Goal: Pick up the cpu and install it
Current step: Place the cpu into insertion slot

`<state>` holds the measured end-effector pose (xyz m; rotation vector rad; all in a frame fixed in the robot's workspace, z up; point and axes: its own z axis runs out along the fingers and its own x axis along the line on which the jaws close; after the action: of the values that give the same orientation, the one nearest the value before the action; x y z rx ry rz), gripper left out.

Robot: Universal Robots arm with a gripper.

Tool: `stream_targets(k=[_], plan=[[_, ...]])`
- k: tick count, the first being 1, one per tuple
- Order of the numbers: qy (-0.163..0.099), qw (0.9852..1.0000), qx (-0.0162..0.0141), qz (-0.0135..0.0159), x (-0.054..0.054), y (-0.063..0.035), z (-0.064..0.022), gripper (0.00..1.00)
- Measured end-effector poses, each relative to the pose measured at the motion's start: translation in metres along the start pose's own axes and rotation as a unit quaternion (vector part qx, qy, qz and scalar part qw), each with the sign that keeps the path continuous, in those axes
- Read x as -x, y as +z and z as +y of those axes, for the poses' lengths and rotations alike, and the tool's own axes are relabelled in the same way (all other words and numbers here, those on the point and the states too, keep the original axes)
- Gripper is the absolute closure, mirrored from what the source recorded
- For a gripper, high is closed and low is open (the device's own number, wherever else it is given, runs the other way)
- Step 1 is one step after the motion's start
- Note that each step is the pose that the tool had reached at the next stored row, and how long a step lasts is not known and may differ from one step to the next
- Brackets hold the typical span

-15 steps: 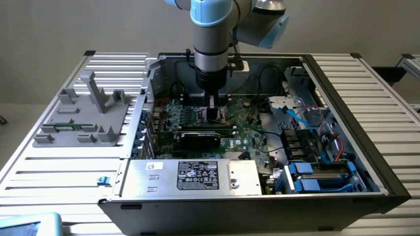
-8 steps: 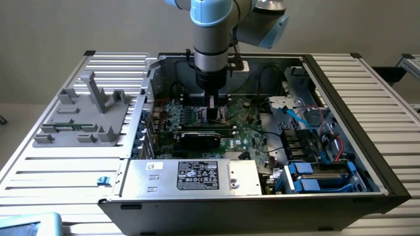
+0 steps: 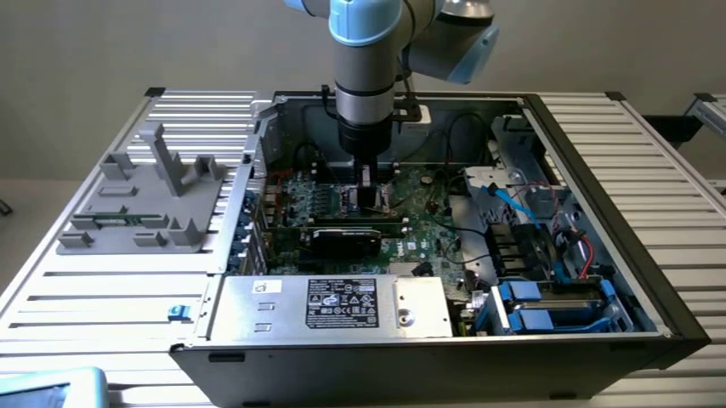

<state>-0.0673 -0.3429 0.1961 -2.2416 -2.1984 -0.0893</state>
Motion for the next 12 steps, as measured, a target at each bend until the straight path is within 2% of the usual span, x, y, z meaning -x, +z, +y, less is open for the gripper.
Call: stream_targets(k=[1,5,12], plan=[[0.000,1.0000,0.0000,0.0000,0.000,0.0000,0.0000,0.36],[0.000,1.0000,0.0001,0.0000,0.000,-0.0016,0.0001,0.36],[0.000,1.0000,0.0029,0.0001,-0.001,-0.0265,0.0011,0.36]])
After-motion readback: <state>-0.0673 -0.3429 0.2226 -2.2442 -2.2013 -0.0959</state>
